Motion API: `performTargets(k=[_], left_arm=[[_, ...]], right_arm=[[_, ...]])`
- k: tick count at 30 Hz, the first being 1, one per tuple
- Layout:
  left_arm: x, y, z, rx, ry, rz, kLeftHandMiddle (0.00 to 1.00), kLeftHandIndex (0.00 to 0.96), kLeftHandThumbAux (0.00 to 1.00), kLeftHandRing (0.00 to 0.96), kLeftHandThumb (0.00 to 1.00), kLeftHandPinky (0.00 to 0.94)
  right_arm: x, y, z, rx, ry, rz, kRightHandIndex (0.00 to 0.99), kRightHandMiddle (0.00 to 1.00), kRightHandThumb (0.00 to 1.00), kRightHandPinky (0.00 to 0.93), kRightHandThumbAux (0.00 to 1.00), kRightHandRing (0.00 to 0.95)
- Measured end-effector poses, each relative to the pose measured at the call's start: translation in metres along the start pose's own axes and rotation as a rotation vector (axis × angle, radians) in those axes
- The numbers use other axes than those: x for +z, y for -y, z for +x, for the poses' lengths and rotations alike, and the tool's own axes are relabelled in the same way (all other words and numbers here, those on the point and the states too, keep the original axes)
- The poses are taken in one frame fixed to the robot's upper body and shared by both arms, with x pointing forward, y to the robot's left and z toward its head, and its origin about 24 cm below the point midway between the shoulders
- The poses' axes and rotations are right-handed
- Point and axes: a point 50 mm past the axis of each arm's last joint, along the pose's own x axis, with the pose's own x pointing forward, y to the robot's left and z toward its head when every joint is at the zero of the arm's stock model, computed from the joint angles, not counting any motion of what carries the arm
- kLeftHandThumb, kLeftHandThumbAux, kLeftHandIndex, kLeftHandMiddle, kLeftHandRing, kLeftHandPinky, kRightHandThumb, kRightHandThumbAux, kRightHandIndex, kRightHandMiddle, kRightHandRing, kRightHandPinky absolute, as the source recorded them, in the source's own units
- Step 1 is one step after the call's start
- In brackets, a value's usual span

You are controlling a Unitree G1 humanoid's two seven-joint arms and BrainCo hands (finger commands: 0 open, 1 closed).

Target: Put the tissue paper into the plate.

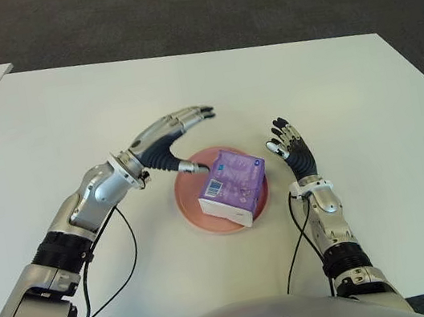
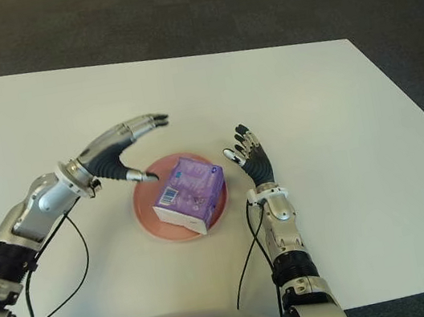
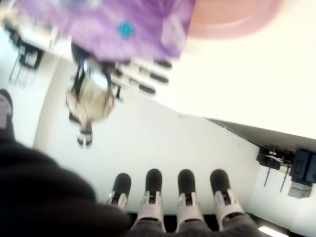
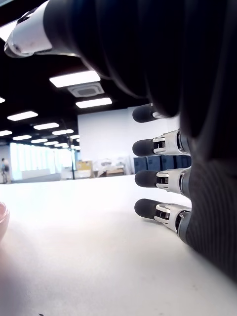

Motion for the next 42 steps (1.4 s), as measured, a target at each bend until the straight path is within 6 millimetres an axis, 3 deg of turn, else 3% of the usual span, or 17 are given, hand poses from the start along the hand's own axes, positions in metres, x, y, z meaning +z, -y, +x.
performTargets(k=[9, 15, 25, 33, 42], left_arm=[[-0.035, -0.031, 0.014, 0.306, -0.041, -0.403, 0.0, 0.0, 0.396, 0.0, 0.0, 0.0], [-0.055, -0.045, 0.008, 0.56, -0.154, -0.504, 0.0, 0.0, 0.413, 0.0, 0.0, 0.0], [-0.077, 0.017, -0.031, 0.645, -0.411, -0.597, 0.0, 0.0, 0.361, 0.0, 0.0, 0.0], [-0.089, 0.027, -0.05, 0.688, -0.525, -0.611, 0.0, 0.0, 0.328, 0.0, 0.0, 0.0], [-0.084, 0.059, -0.049, 0.689, -0.588, -0.663, 0.0, 0.0, 0.34, 0.0, 0.0, 0.0]], right_arm=[[0.0, -0.002, 0.001, 0.004, 0.0, 0.006, 0.0, 0.0, 0.034, 0.0, 0.655, 0.0], [0.001, -0.007, 0.001, 0.014, 0.007, 0.011, 0.0, 0.0, 0.036, 0.0, 0.653, 0.0], [0.0, -0.006, -0.004, 0.0, 0.002, 0.001, 0.0, 0.0, 0.052, 0.0, 0.639, 0.0], [-0.002, -0.007, -0.005, 0.001, -0.005, 0.008, 0.0, 0.005, 0.059, 0.0, 0.641, 0.0], [0.0, -0.008, -0.004, 0.019, 0.001, 0.009, 0.0, 0.009, 0.053, 0.0, 0.653, 0.0]])
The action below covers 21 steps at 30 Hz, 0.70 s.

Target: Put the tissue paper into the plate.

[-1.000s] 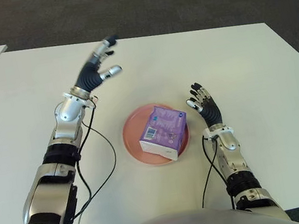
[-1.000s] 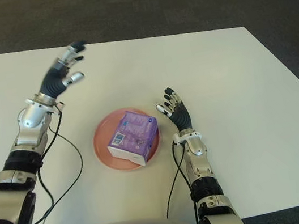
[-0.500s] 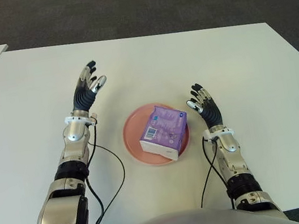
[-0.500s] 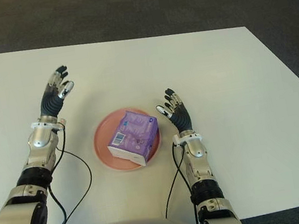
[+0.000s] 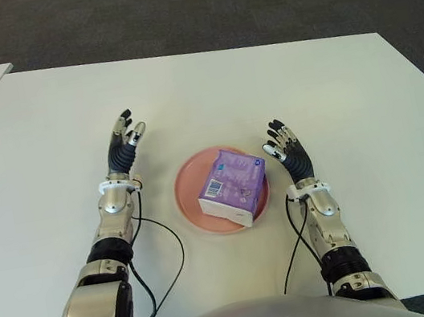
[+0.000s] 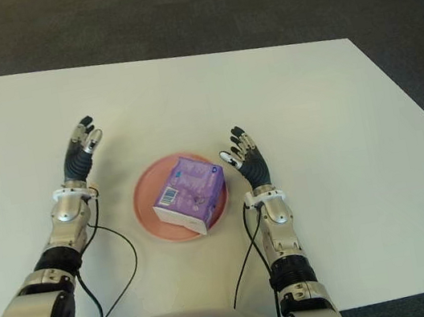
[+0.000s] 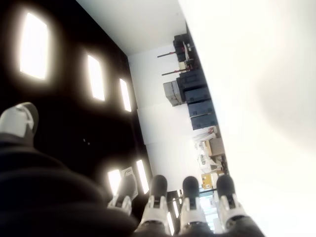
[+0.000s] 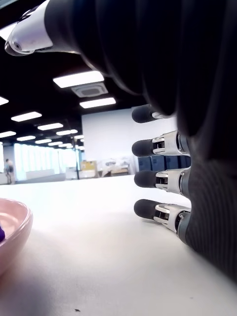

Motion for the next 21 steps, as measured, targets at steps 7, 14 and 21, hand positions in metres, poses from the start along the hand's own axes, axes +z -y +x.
performTargets(k=[7, 14, 21], left_arm=[[-0.016, 0.009, -0.02, -0.011, -0.079, -0.01, 0.0, 0.0, 0.41, 0.0, 0.0, 0.0], [-0.021, 0.007, -0.031, 0.0, -0.094, 0.034, 0.0, 0.0, 0.442, 0.0, 0.0, 0.0], [-0.025, 0.005, -0.033, 0.003, -0.099, 0.106, 0.0, 0.0, 0.437, 0.0, 0.0, 0.0]], right_arm=[[0.0, -0.002, 0.0, 0.01, 0.0, -0.001, 0.0, 0.001, 0.039, 0.0, 0.686, 0.0], [-0.002, -0.001, -0.002, 0.006, -0.011, -0.002, 0.0, 0.0, 0.033, 0.0, 0.701, 0.0], [-0.003, -0.002, -0.003, 0.006, -0.014, -0.002, 0.0, 0.003, 0.034, 0.0, 0.7, 0.0]])
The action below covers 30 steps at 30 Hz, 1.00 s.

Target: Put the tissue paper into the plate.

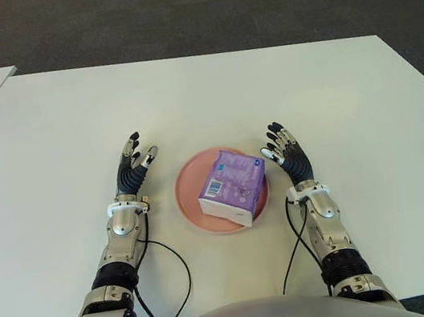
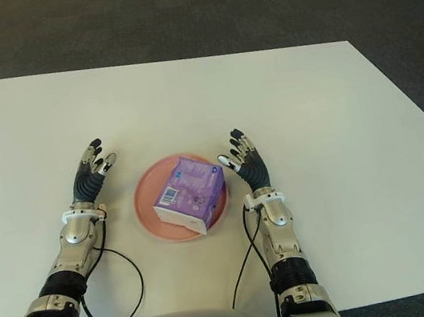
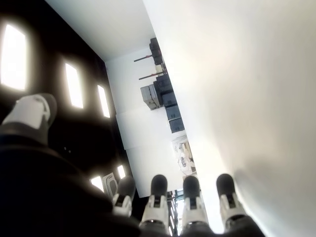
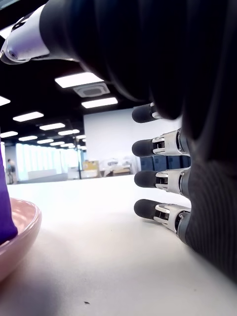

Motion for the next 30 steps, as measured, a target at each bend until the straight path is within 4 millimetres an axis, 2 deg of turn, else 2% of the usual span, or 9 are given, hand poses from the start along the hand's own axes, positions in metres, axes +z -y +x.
performTargets(k=[12, 30], left_arm=[[-0.0036, 0.0013, 0.003, 0.029, -0.001, -0.017, 0.0, 0.0, 0.417, 0.0, 0.0, 0.0], [-0.0034, 0.0011, 0.0022, 0.03, 0.001, -0.147, 0.0, 0.0, 0.406, 0.0, 0.0, 0.0]], right_arm=[[0.0002, -0.0005, 0.0, 0.006, 0.001, 0.002, 0.0, 0.0, 0.045, 0.0, 0.698, 0.0], [0.0005, 0.0002, -0.0011, 0.004, -0.001, -0.001, 0.0, 0.0, 0.035, 0.0, 0.698, 0.0]])
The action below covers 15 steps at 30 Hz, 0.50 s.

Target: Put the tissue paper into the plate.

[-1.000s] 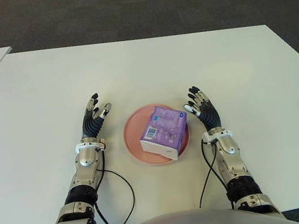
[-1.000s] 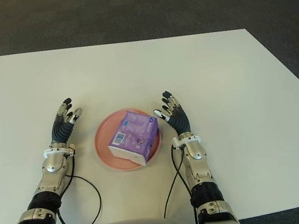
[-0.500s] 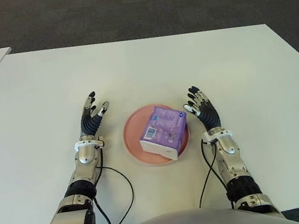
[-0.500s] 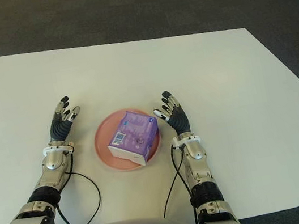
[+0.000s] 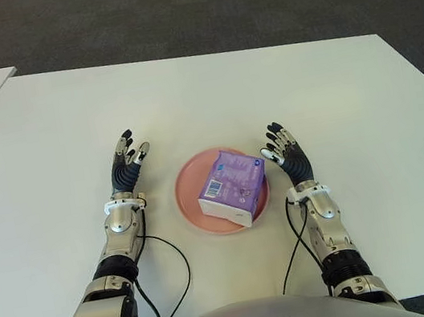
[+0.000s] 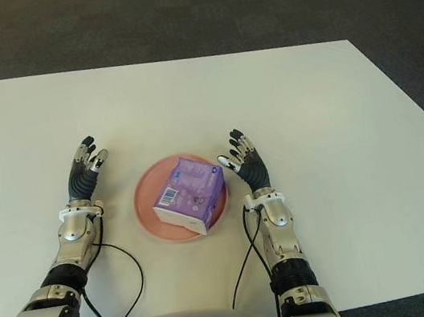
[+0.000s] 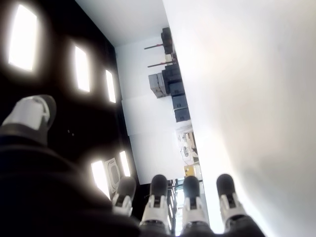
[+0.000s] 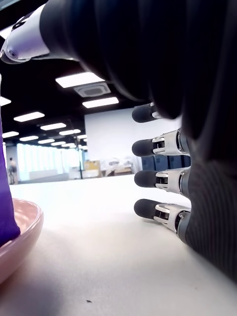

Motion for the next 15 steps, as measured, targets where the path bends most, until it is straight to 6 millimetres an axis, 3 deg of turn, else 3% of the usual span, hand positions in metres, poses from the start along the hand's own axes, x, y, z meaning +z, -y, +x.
performTargets(k=[15], left_arm=[[0.0017, 0.004, -0.0017, -0.012, 0.017, -0.028, 0.0, 0.0, 0.461, 0.0, 0.0, 0.0]], right_arm=[[0.0002, 0.0018, -0.0003, -0.003, -0.001, -0.004, 0.0, 0.0, 0.04, 0.0, 0.699, 0.0]])
